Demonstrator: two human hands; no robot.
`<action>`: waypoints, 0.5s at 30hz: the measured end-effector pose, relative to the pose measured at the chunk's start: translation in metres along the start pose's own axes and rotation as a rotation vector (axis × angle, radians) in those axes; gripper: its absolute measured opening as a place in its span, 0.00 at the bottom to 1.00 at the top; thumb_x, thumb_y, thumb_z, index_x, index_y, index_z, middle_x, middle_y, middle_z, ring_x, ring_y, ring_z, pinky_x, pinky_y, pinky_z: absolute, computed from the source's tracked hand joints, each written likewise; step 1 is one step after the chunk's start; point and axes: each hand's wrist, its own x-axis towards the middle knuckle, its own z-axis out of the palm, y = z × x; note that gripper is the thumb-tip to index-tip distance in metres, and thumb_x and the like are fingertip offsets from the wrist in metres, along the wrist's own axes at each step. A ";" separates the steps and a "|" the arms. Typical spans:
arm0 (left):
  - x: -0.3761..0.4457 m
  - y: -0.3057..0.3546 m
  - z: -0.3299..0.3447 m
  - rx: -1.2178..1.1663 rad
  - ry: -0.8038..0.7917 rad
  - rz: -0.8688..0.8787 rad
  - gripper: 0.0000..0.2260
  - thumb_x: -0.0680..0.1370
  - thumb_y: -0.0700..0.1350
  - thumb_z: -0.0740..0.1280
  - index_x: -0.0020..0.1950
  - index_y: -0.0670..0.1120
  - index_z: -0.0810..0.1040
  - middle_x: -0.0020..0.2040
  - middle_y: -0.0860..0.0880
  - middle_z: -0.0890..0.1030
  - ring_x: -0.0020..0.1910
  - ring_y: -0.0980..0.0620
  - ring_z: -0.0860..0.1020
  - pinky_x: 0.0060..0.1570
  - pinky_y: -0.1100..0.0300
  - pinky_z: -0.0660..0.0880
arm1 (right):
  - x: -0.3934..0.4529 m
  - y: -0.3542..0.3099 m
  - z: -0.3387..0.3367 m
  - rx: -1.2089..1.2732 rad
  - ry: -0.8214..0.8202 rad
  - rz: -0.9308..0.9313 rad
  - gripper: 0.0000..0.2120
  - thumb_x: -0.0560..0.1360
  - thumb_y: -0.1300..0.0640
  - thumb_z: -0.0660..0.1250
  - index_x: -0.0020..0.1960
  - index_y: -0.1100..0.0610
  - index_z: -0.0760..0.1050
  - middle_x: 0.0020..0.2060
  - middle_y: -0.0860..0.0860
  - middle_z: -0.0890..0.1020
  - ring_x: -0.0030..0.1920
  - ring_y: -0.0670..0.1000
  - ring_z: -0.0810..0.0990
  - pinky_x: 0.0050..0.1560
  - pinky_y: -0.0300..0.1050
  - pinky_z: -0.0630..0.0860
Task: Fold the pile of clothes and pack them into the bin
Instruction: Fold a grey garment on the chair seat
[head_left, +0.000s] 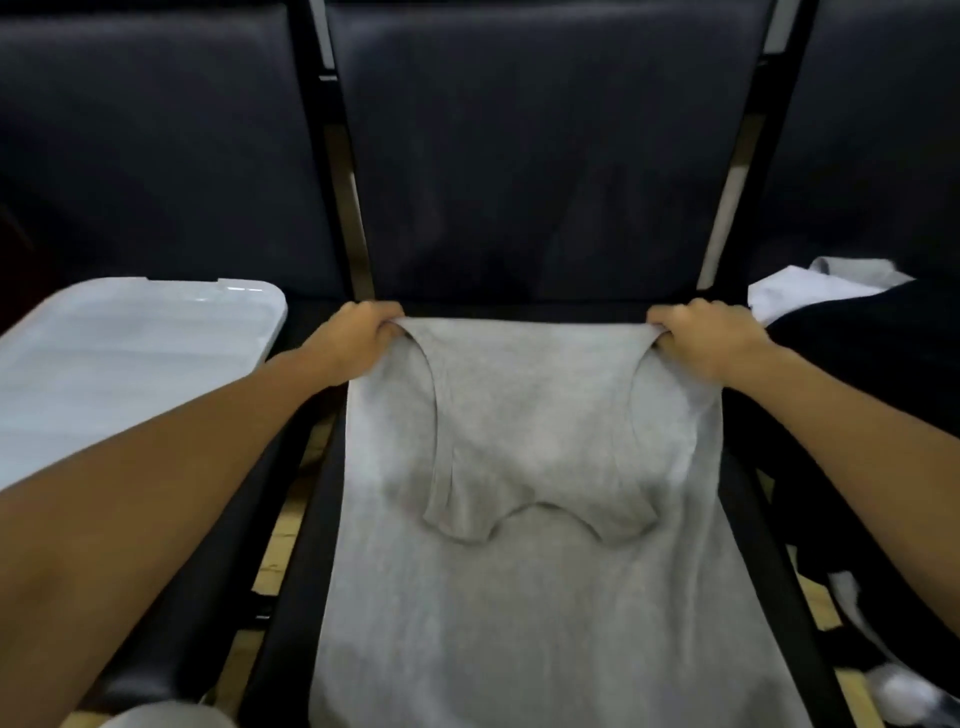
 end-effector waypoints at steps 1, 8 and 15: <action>0.009 -0.002 0.007 -0.025 0.032 -0.014 0.10 0.83 0.40 0.57 0.48 0.47 0.77 0.47 0.42 0.81 0.46 0.41 0.78 0.51 0.46 0.75 | 0.009 0.002 0.003 0.018 0.005 0.013 0.14 0.81 0.51 0.56 0.65 0.50 0.71 0.57 0.59 0.79 0.55 0.64 0.78 0.46 0.51 0.69; 0.021 0.017 -0.007 -0.119 0.217 0.084 0.06 0.81 0.35 0.59 0.48 0.40 0.75 0.42 0.42 0.77 0.41 0.46 0.75 0.34 0.68 0.68 | 0.016 0.019 -0.015 0.347 0.225 0.004 0.07 0.79 0.56 0.59 0.52 0.54 0.75 0.42 0.56 0.79 0.44 0.62 0.77 0.46 0.57 0.76; -0.093 0.038 -0.047 -0.084 0.240 0.343 0.12 0.79 0.31 0.59 0.54 0.45 0.77 0.42 0.55 0.77 0.42 0.62 0.76 0.41 0.73 0.70 | -0.102 0.021 -0.039 0.591 0.370 -0.186 0.11 0.76 0.67 0.64 0.55 0.57 0.78 0.45 0.50 0.80 0.45 0.48 0.77 0.48 0.43 0.74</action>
